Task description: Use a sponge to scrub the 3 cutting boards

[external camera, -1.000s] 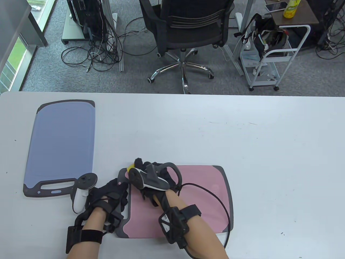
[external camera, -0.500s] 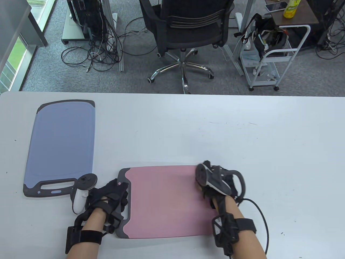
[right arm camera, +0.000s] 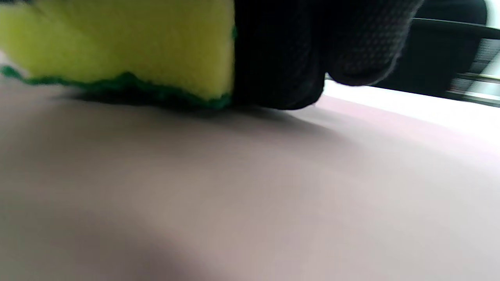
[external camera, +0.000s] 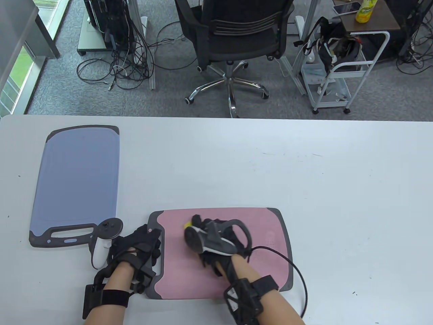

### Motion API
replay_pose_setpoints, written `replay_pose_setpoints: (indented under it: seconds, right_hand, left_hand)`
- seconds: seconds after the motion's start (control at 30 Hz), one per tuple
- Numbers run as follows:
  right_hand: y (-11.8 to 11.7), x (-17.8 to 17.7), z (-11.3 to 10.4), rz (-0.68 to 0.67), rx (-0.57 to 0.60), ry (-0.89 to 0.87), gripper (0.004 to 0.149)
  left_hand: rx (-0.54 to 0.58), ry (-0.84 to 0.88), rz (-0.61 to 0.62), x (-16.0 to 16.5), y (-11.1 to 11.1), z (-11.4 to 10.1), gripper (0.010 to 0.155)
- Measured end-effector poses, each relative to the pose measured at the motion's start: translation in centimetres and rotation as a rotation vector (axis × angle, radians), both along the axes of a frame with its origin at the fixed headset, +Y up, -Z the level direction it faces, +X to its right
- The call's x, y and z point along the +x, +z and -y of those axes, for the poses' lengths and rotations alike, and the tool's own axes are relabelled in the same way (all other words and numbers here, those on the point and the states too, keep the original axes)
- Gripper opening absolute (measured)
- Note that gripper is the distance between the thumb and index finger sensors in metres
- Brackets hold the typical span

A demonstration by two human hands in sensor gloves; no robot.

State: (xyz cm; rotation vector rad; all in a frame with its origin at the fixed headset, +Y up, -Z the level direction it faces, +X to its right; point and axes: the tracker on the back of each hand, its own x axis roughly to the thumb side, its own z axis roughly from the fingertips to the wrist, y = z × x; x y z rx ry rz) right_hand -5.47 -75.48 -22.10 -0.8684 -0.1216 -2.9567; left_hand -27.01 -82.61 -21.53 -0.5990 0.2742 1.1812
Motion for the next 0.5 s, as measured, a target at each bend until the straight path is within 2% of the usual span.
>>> replay_pose_setpoints:
  seconds: [0.07,0.17,0.3,0.43,0.5]
  right_hand:
    - [1.2,-2.8,-0.2,-0.077,0.011,-0.005,0.071]
    - [0.8,-1.6,-0.1,-0.047,0.014,0.028,0.069]
    - [-0.5,7.1,0.4,0.149,0.031,0.067,0.069]
    - [-0.8,19.2,1.0,0.454,0.008,0.123,0.069]
    - [-0.7,22.7,1.2,0.565,-0.008,0.154,0.069]
  left_hand:
    - [-0.001,0.004,-0.001,0.0,0.0,0.0,0.057]
    - [-0.001,0.004,-0.001,0.0,0.0,0.0,0.057]
    - [0.0,0.002,-0.002,0.0,0.0,0.0,0.057]
    - [0.003,-0.003,-0.003,0.0,0.1,0.0,0.057]
    - [0.002,-0.004,-0.003,0.0,0.0,0.0,0.057]
